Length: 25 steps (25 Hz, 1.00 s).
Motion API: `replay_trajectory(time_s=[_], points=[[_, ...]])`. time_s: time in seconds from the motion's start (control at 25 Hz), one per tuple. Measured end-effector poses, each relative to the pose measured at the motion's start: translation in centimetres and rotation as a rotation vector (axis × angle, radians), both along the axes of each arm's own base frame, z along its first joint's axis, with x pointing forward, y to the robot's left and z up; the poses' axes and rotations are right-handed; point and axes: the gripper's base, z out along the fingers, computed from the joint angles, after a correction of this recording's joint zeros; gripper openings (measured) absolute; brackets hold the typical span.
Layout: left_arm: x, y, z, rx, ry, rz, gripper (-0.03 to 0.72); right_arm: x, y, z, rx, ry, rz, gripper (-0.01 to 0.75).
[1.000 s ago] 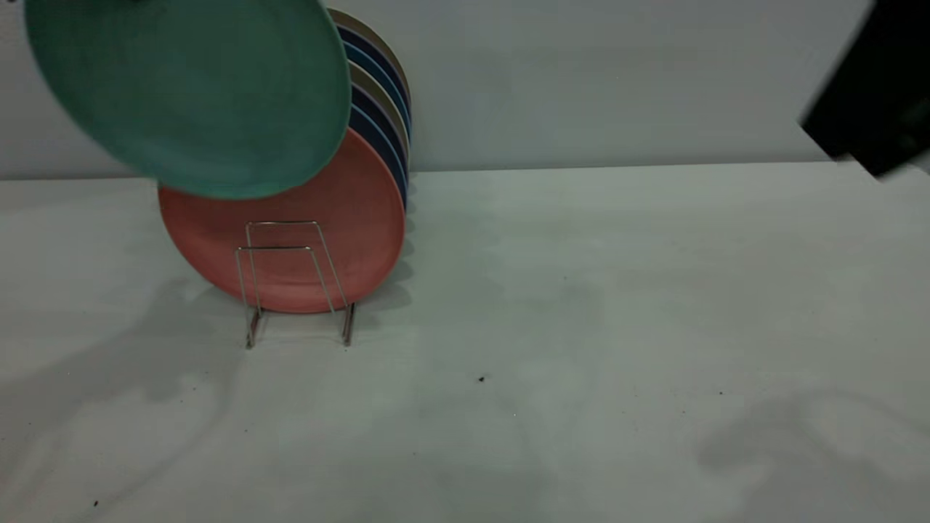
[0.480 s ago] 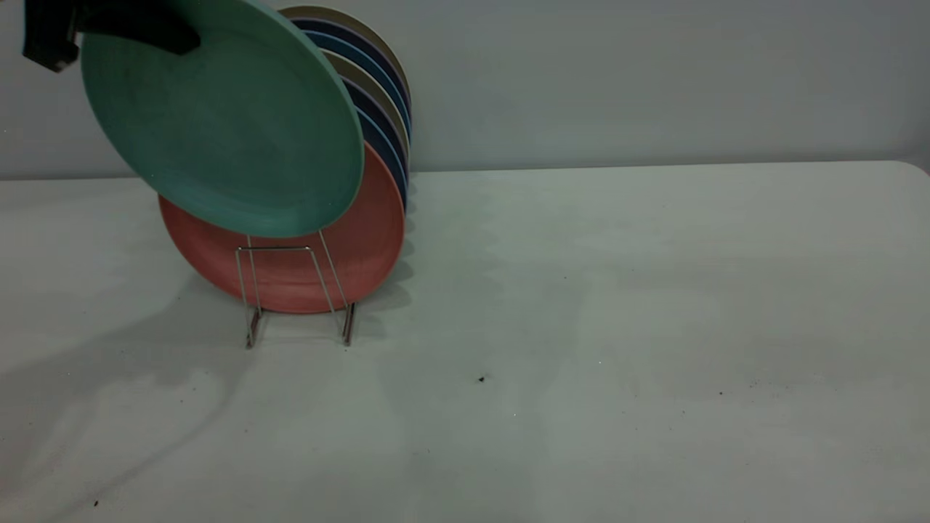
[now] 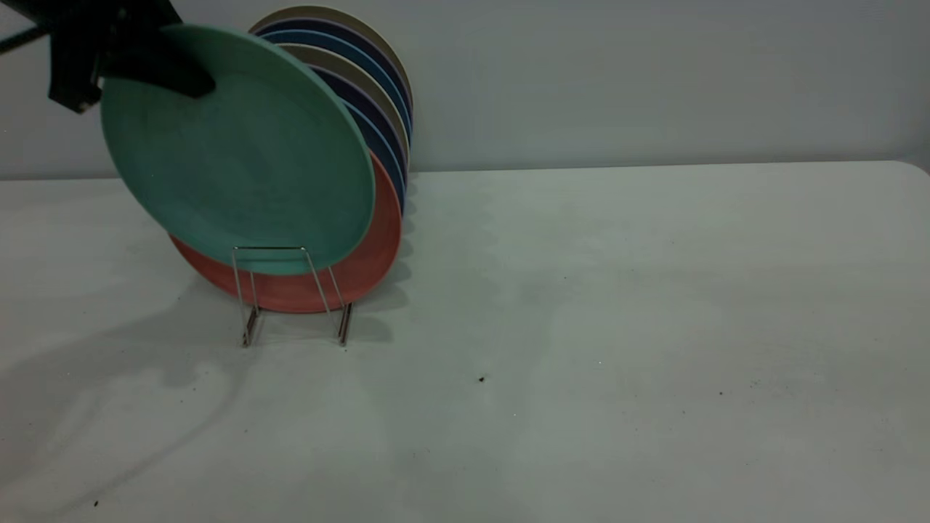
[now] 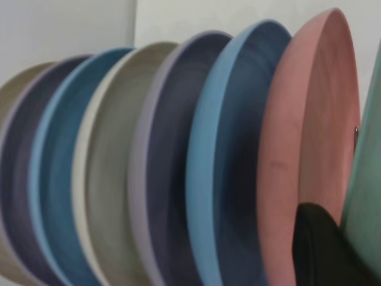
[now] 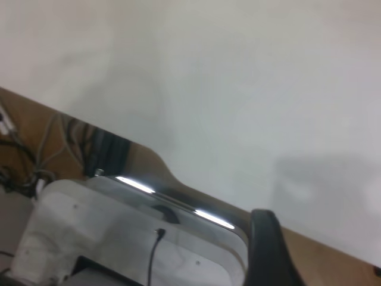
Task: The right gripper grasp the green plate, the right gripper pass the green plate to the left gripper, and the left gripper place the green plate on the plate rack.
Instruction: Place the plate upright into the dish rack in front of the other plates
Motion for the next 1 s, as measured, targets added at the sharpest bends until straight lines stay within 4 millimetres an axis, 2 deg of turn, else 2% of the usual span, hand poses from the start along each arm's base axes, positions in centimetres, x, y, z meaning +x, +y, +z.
replay_trajectory(time_s=[0.24,0.36,0.68,0.8,1.0], points=[[0.4,0.1,-1.1,-0.024,0.047,0.06,0.107,-1.3,-0.8,0.6,-0.062,-0.05,-0.032,0.482],[0.5,0.1,-1.4,-0.036,0.067,0.087,0.142,-1.9,-1.1,0.9,-0.082,-0.082,-0.035,0.482],[0.5,0.1,-1.6,-0.076,0.114,0.156,0.41,-3.5,-1.8,1.0,-0.13,-0.099,-0.07,0.482],[0.3,0.1,-0.7,-0.097,0.121,0.196,0.474,-4.3,-2.2,-0.5,-0.163,-0.075,-0.083,0.482],[-1.0,0.3,2.7,-0.103,0.104,0.247,0.495,-6.4,-2.5,-4.1,-0.175,-0.029,-0.099,0.482]])
